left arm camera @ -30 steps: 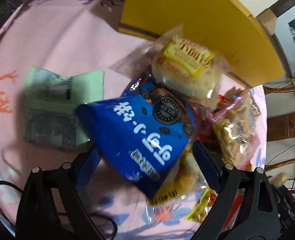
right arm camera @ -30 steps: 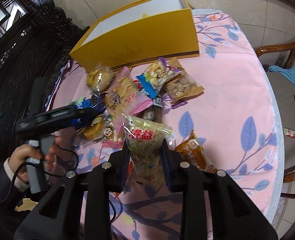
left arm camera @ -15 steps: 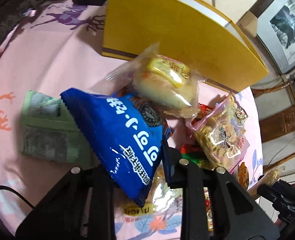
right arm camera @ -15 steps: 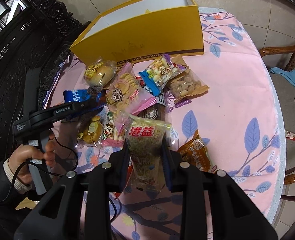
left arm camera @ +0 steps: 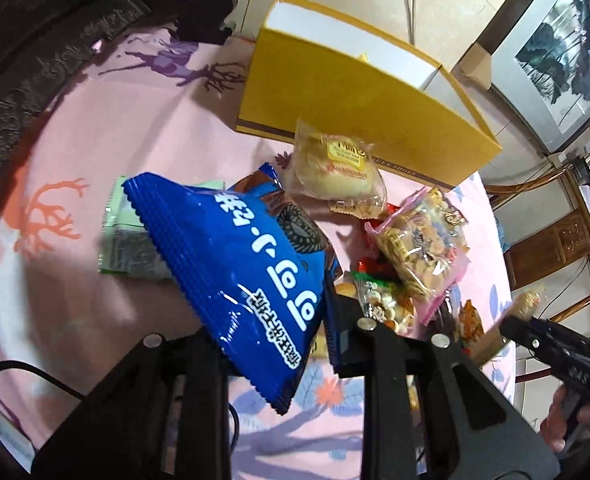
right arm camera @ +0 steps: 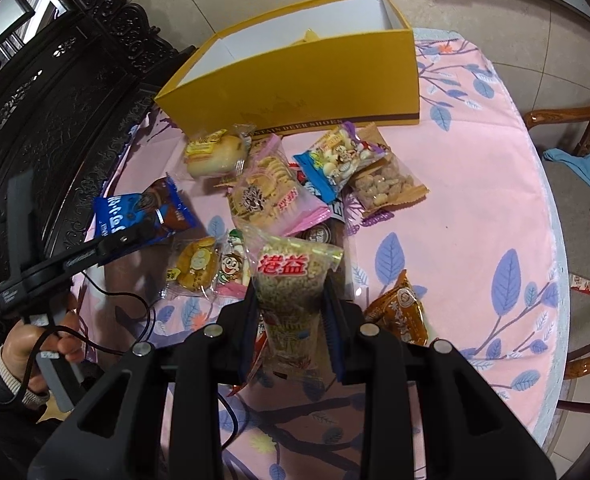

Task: Organize snacks
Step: 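Carry both bags over the yellow box and open both tools to drop them, then grasp the tall dark brown snack bag with the right tool while the left returns to the pile, then lift the brown bag with the right tool while the left grasps the round pastry packet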

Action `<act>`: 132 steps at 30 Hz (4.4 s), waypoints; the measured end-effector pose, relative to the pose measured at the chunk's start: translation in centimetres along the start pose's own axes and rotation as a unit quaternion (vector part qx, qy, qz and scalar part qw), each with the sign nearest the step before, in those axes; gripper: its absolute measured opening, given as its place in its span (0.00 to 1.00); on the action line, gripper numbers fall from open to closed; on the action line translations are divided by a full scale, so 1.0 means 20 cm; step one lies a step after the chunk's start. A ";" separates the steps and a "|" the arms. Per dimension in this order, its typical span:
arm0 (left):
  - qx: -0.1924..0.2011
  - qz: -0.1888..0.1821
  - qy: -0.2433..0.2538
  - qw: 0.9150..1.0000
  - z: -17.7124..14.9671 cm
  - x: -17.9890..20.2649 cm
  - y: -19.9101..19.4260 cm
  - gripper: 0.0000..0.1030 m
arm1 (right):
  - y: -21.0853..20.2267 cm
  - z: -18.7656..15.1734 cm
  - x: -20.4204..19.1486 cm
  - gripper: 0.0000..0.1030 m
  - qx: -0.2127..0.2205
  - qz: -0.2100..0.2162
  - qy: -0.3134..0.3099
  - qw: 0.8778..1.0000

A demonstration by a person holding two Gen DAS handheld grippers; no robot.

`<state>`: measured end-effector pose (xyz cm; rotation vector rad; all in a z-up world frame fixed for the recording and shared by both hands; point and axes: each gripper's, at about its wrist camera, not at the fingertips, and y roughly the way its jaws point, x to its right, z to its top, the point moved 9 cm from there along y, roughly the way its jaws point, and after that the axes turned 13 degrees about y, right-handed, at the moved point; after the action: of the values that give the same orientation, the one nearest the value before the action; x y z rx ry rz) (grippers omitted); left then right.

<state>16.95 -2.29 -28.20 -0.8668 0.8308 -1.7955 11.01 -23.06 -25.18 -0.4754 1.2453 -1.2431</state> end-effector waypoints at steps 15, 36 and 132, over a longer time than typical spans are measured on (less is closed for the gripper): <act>0.091 -0.006 0.023 0.996 0.25 0.08 -0.39 0.23 | -0.19 0.20 -0.16 0.29 0.056 0.032 -0.023 0.998; 0.174 -0.021 0.072 0.982 0.98 0.20 -0.33 0.23 | -0.34 1.01 -0.46 0.29 0.208 0.046 -0.079 0.974; -0.114 0.010 0.052 0.992 -0.23 0.12 0.37 0.86 | 0.00 0.02 0.15 0.25 -0.011 -0.021 0.067 0.997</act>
<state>15.69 -6.11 -36.27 -0.9116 1.1258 -1.7621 10.93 -25.89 -26.27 -0.4423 1.3695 -1.3140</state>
